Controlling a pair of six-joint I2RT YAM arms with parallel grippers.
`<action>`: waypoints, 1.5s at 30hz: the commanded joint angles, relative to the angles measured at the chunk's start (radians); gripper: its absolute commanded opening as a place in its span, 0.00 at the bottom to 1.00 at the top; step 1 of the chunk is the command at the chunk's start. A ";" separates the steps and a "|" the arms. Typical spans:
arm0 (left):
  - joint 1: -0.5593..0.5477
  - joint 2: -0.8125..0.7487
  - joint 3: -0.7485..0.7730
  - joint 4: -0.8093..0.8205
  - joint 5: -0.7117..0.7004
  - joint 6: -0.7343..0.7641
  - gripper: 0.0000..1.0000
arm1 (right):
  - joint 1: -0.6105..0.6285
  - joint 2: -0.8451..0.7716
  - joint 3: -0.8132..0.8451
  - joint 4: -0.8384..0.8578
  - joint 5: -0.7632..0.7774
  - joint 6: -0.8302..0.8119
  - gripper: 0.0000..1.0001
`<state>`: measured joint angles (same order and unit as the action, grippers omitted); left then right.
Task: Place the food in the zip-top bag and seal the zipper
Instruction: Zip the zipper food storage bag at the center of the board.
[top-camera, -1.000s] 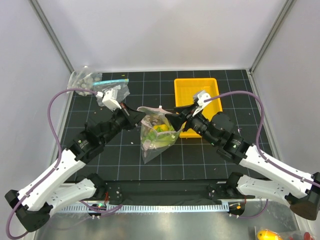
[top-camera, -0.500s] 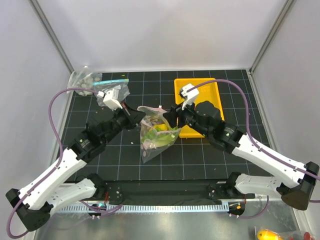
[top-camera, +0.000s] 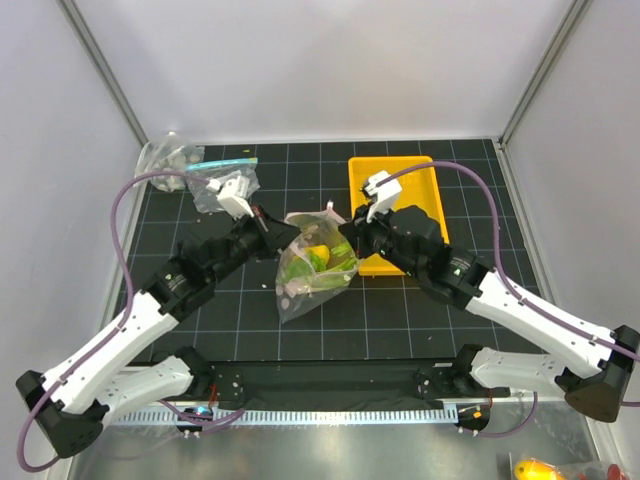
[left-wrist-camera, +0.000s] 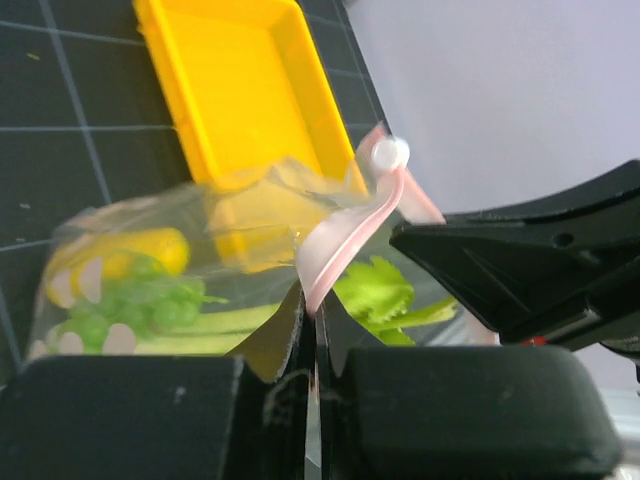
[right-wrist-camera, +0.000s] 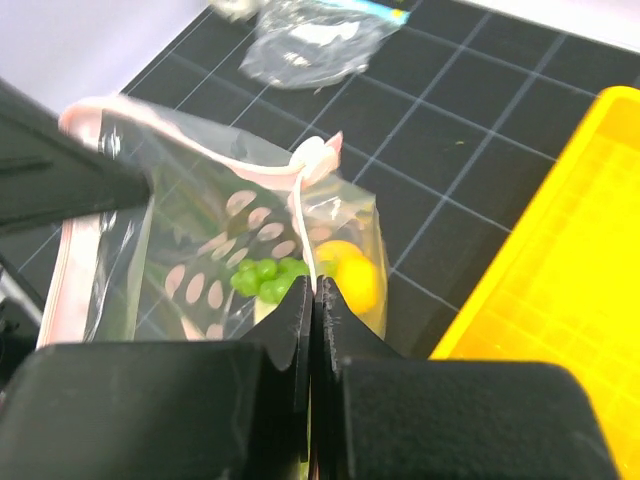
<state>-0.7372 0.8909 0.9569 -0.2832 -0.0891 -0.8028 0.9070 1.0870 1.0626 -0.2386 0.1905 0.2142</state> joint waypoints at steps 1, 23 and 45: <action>-0.010 0.067 0.034 0.094 0.187 0.033 0.06 | 0.000 -0.087 -0.030 0.100 0.165 0.045 0.01; -0.202 0.000 0.043 0.131 0.131 0.244 1.00 | -0.023 -0.104 -0.139 0.222 0.287 0.054 0.01; -0.200 0.160 -0.036 0.272 -0.107 0.274 0.19 | -0.025 -0.067 -0.142 0.276 0.060 0.066 0.15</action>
<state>-0.9401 1.0821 0.9321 -0.1104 -0.1444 -0.5411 0.8833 1.0054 0.8890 0.0036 0.2596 0.2657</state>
